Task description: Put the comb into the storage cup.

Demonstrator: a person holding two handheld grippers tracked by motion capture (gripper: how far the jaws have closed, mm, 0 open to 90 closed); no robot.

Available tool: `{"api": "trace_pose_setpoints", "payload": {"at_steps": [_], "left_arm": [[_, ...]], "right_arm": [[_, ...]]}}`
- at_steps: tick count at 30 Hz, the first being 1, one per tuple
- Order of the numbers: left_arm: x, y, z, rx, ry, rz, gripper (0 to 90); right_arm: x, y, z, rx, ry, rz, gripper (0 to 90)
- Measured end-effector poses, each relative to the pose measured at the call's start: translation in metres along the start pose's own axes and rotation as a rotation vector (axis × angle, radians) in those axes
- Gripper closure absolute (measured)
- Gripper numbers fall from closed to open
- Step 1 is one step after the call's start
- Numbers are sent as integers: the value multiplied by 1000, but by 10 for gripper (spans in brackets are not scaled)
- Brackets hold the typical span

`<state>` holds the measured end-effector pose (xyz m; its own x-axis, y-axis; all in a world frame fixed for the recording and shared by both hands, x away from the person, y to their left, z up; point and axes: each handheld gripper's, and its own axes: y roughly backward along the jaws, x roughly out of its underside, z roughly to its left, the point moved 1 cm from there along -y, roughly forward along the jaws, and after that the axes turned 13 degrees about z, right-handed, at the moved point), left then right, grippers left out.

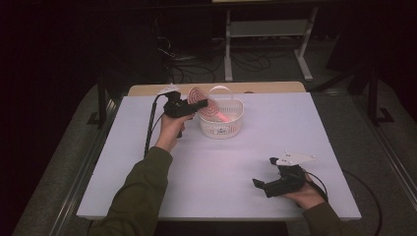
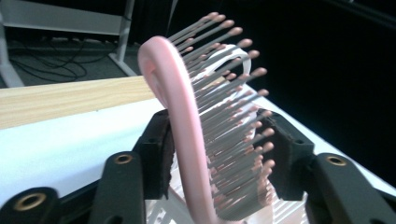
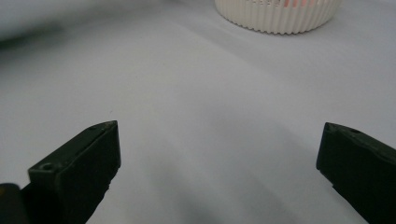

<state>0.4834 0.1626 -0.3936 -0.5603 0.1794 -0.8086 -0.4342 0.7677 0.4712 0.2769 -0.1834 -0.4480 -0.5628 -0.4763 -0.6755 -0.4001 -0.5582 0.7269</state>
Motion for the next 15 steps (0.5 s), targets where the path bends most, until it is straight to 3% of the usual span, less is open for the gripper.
{"api": "trace_pose_setpoints", "payload": {"at_steps": [15], "left_arm": [[-1, 17, -6, -89, -104, 41, 265]], "right_arm": [[-1, -1, 0, 0, 4, -2, 0]]}}
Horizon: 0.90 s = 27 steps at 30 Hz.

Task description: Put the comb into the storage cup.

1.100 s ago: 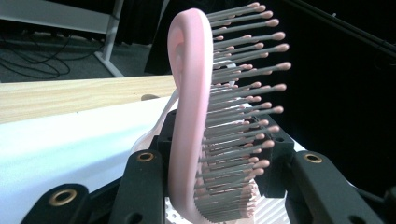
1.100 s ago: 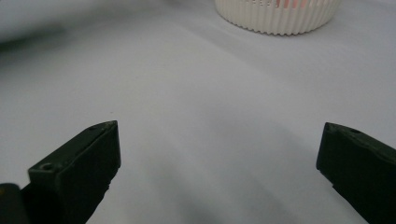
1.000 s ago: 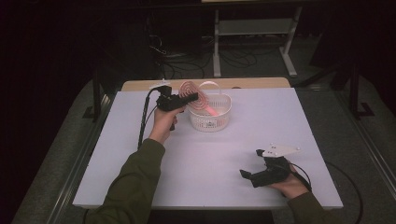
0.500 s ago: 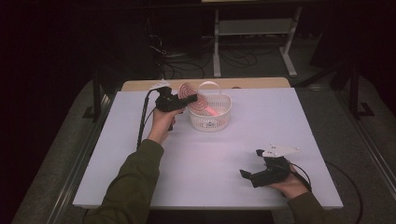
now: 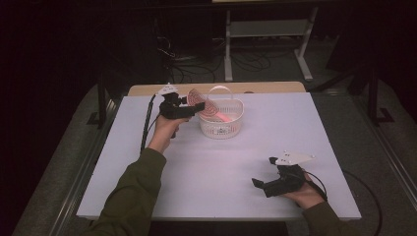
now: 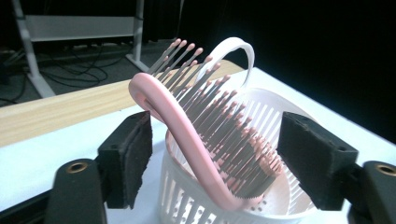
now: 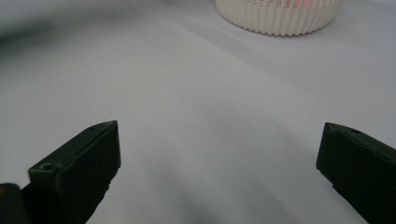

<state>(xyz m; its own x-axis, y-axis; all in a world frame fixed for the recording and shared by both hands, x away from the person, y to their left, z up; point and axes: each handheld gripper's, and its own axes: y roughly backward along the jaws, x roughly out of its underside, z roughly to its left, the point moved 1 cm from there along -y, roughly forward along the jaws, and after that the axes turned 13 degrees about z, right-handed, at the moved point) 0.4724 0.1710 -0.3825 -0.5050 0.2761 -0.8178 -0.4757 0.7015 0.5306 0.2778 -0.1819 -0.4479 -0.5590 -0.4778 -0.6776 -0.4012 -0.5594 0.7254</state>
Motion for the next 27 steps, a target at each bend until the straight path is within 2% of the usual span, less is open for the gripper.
{"api": "trace_pose_setpoints", "payload": {"at_steps": [8, 15, 27], "left_arm": [[2, 9, 0, -18, -34, 38, 158], [6, 22, 2, -23, -59, 56, 138], [19, 44, 3, -40, -90, 138, 115]], "right_arm": [[1, 0, -2, 5, -4, -1, 0], [1, 0, -3, 8, -4, -1, 0], [-1, -1, -1, 14, 1, 1, 0]]}}
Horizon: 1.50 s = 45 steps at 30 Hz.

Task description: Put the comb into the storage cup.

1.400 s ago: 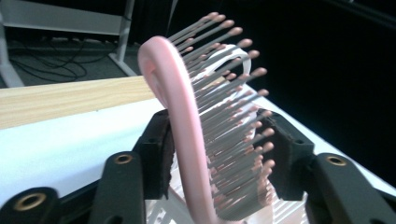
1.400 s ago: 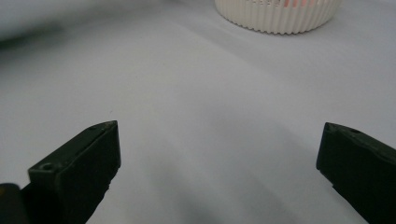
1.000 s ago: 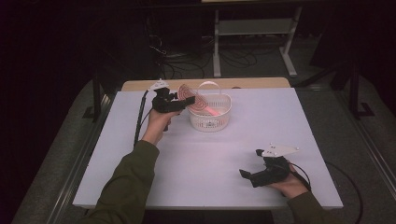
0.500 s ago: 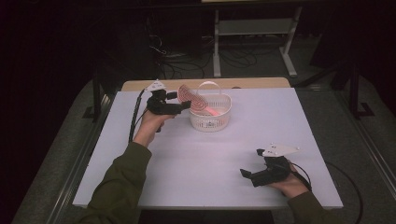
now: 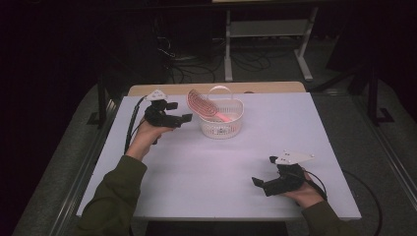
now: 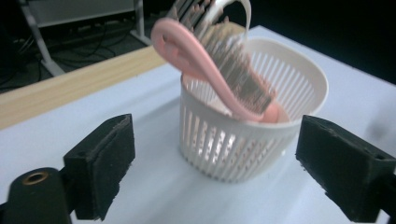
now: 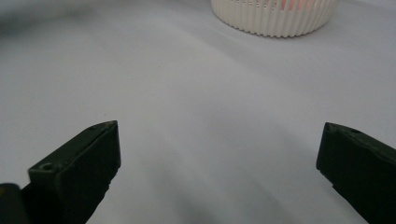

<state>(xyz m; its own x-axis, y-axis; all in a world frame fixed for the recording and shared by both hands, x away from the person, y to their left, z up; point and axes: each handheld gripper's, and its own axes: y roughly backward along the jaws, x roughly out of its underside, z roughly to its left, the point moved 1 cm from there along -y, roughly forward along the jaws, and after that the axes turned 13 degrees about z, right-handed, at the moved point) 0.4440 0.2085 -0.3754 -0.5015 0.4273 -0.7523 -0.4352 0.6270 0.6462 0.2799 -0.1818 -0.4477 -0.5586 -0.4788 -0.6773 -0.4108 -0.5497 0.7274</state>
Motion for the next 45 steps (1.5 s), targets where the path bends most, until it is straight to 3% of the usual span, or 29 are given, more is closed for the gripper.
{"api": "trace_pose_setpoints", "payload": {"at_steps": [10, 19, 27, 35, 45], "left_arm": [[20, 13, -5, -13, -23, 31, 68], [34, 23, -13, 4, -43, 42, 47], [49, 28, -31, 38, -104, 64, 0], [69, 29, -42, 49, -108, 82, 0], [89, 33, -51, 28, -139, 111, 0]], "right_arm": [[0, 0, 0, 3, -2, 0, 0], [0, 0, 0, 4, -3, 1, 0], [0, 1, 0, 4, -5, -2, 0], [1, 1, 0, 5, -3, 0, 0], [1, 2, 0, 6, -4, -2, 0]]}}
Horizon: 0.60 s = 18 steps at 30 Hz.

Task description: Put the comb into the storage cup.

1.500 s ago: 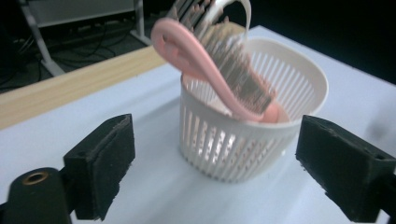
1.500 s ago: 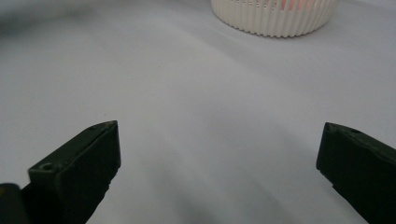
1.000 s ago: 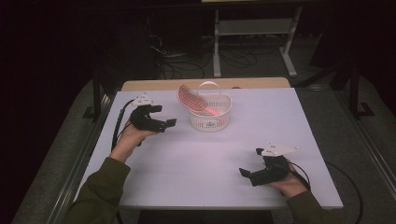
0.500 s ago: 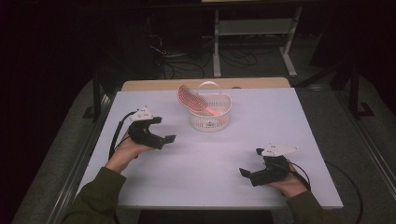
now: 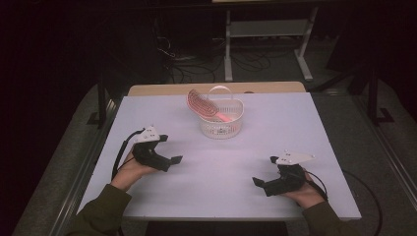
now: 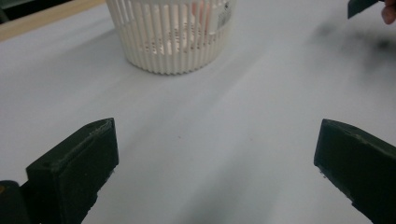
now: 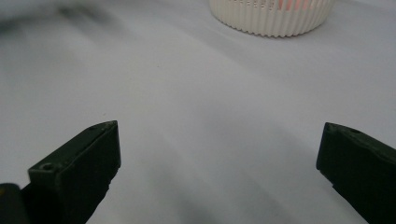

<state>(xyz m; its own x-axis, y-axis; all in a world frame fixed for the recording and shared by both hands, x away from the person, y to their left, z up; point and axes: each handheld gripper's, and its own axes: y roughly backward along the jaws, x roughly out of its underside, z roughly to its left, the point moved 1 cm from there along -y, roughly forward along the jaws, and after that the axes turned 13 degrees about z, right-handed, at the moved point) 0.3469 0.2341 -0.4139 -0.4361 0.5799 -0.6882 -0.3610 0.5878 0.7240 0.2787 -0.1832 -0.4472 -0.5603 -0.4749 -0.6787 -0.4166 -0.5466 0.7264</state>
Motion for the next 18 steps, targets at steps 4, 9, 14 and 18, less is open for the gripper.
{"api": "trace_pose_setpoints", "payload": {"at_steps": [4, 9, 14, 18], "left_arm": [[8, 2, -5, -1, -11, 15, 0], [19, 5, -11, 7, -3, 9, 0], [28, 6, -18, 9, 18, 0, 0], [36, 8, -21, 3, 19, 6, 0]], "right_arm": [[0, 0, 0, 0, -1, 1, 0], [0, -1, 0, 0, 0, 4, 0], [0, -1, 0, 0, -1, 5, 0], [0, -1, 0, 2, -1, 3, 0]]}}
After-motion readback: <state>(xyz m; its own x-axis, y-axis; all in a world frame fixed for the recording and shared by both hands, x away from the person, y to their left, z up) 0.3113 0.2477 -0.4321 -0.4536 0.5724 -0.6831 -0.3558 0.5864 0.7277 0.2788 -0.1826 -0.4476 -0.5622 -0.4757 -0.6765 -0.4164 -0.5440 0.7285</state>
